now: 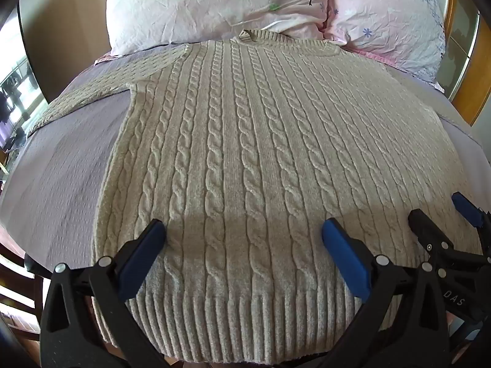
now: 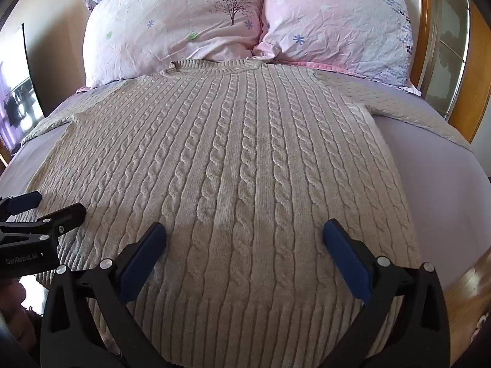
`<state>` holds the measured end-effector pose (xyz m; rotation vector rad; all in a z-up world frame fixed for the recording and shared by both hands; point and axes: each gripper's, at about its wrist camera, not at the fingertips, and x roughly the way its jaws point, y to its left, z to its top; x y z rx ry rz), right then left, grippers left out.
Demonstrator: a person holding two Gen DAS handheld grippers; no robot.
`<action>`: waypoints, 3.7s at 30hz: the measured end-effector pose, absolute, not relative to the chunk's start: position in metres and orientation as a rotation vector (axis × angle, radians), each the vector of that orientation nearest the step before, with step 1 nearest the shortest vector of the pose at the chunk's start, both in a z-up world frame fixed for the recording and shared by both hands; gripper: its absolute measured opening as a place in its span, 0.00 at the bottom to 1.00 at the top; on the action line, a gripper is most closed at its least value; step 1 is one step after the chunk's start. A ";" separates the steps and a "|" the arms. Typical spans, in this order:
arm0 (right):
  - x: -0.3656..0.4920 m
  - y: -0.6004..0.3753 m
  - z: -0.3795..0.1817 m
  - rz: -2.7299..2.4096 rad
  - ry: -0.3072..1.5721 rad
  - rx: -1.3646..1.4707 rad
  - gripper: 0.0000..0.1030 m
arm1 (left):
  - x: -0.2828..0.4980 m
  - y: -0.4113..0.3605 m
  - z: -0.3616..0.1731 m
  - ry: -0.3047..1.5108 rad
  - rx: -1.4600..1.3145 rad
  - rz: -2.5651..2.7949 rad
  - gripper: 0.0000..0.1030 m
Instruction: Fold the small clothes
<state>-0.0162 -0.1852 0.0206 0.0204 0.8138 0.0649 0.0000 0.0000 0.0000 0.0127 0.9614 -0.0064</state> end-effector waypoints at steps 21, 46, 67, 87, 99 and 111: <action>-0.016 -0.185 0.021 0.065 0.812 0.020 0.99 | 0.000 0.000 0.000 0.957 0.013 -0.007 0.98; -0.017 -0.186 0.021 0.064 0.808 0.020 0.99 | 0.000 0.000 0.000 0.952 0.013 -0.006 0.98; -0.018 -0.186 0.022 0.064 0.805 0.020 0.99 | 0.000 0.000 0.000 0.947 0.014 -0.006 0.98; -0.018 -0.186 0.023 0.064 0.805 0.019 0.99 | 0.001 0.000 0.003 0.944 0.014 -0.007 0.98; -0.016 -0.190 0.021 0.154 0.738 -0.009 0.99 | -0.002 0.000 0.005 0.902 0.030 -0.018 0.98; 0.075 -0.478 0.083 -0.256 0.708 0.605 0.65 | 0.028 0.030 0.034 0.738 -0.096 -0.251 0.98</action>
